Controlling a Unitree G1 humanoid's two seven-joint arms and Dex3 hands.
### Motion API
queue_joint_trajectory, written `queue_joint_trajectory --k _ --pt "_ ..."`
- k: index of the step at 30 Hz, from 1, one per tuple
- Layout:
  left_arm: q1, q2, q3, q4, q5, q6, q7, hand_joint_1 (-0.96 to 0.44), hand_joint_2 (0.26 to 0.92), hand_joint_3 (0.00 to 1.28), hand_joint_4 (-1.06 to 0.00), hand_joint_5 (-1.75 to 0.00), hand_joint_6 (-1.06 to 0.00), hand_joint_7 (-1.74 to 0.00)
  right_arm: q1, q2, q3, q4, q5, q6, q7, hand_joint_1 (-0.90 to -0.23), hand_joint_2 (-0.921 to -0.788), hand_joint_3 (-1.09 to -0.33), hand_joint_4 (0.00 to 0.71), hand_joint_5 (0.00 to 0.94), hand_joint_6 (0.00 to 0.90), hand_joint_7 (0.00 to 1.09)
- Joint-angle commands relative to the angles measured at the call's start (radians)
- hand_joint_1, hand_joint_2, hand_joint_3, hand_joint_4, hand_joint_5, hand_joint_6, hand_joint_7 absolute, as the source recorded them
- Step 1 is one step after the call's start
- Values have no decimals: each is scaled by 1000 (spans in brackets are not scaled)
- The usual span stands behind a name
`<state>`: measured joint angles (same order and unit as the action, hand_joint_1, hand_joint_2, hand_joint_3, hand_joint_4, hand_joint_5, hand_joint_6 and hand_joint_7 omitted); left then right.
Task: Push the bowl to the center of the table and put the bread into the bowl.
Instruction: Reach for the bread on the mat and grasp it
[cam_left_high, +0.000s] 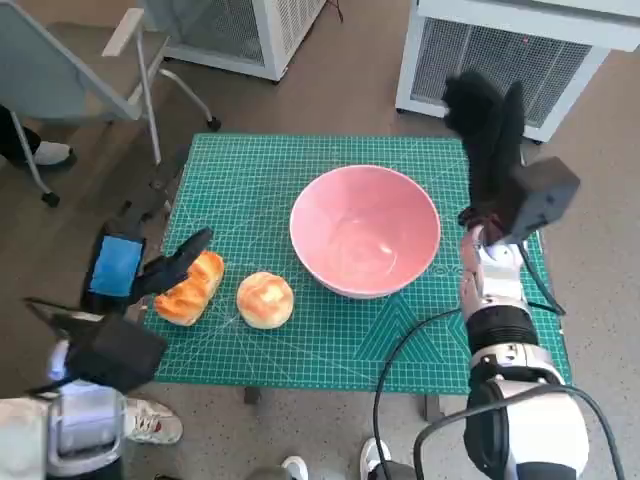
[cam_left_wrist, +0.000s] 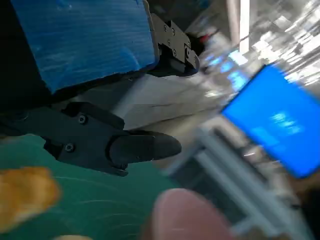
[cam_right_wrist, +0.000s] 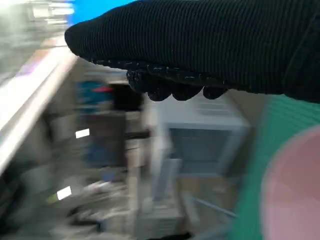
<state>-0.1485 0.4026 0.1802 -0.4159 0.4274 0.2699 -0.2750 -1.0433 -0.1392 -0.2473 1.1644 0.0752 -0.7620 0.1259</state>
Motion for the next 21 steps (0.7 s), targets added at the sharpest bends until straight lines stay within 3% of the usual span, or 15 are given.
queue_joint_trajectory --k 1,7,9,14,21 --pt "36 100 -87 -187 247 307 -168 -648 921 272 -250 -2 -405 -52 88 -17 89 -207 8 -298 172 -549 -921 -789 278 16 290 160" --pt "17 107 -172 -187 368 435 -248 -675 921 278 -241 0 -376 -24 135 -24 144 -324 76 -378 269 -564 -921 -776 276 10 289 164" --pt "7 110 -205 -177 407 471 -276 -681 921 279 -237 0 -363 -15 156 -22 159 -366 83 -393 274 -566 -921 -773 274 8 287 166" --pt "-13 108 -258 -136 460 534 -312 -686 921 283 -232 0 -334 -2 189 -23 175 -430 77 -404 268 -558 -921 -769 269 4 274 169" --pt "-31 99 -294 -76 461 572 -313 -678 921 284 -231 0 -308 0 190 -26 177 -417 52 -401 247 -552 -921 -784 267 2 255 184"
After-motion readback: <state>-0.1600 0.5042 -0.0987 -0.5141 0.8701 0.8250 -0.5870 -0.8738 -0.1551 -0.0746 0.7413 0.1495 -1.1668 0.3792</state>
